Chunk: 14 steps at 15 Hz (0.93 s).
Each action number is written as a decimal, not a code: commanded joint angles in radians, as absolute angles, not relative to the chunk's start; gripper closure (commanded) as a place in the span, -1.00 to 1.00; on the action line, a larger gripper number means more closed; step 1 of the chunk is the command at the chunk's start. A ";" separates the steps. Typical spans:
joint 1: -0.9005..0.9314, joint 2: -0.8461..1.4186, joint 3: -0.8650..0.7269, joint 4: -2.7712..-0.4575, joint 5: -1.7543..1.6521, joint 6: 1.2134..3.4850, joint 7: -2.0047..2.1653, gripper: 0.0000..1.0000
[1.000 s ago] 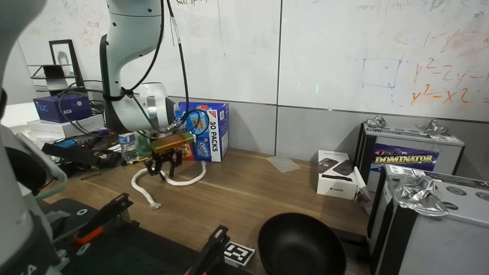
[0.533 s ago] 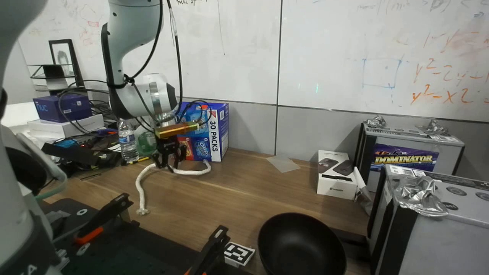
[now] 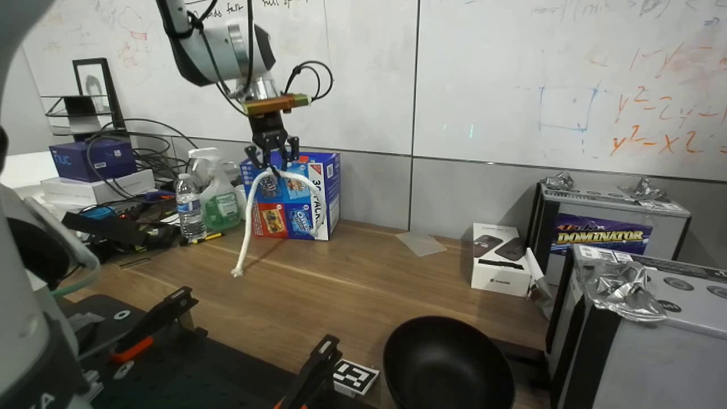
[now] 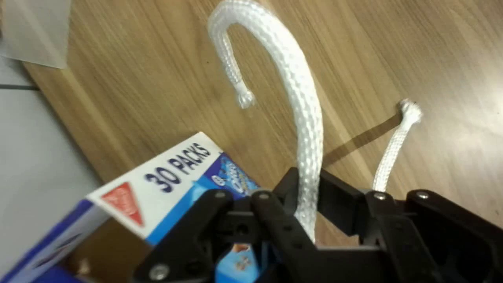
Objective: Pick up the rope from the table, put it in the box and move the box to the right
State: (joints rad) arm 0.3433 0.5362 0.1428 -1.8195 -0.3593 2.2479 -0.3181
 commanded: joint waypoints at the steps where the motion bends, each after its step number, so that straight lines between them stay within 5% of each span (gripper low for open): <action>1: 0.295 0.397 0.155 -1.793 -0.303 2.156 -0.244 0.92; 14: 0.291 0.409 0.150 -1.196 -0.313 1.750 -0.132 0.92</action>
State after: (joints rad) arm 0.2716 0.3239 0.1455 -1.3501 -0.3008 1.8275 -0.1595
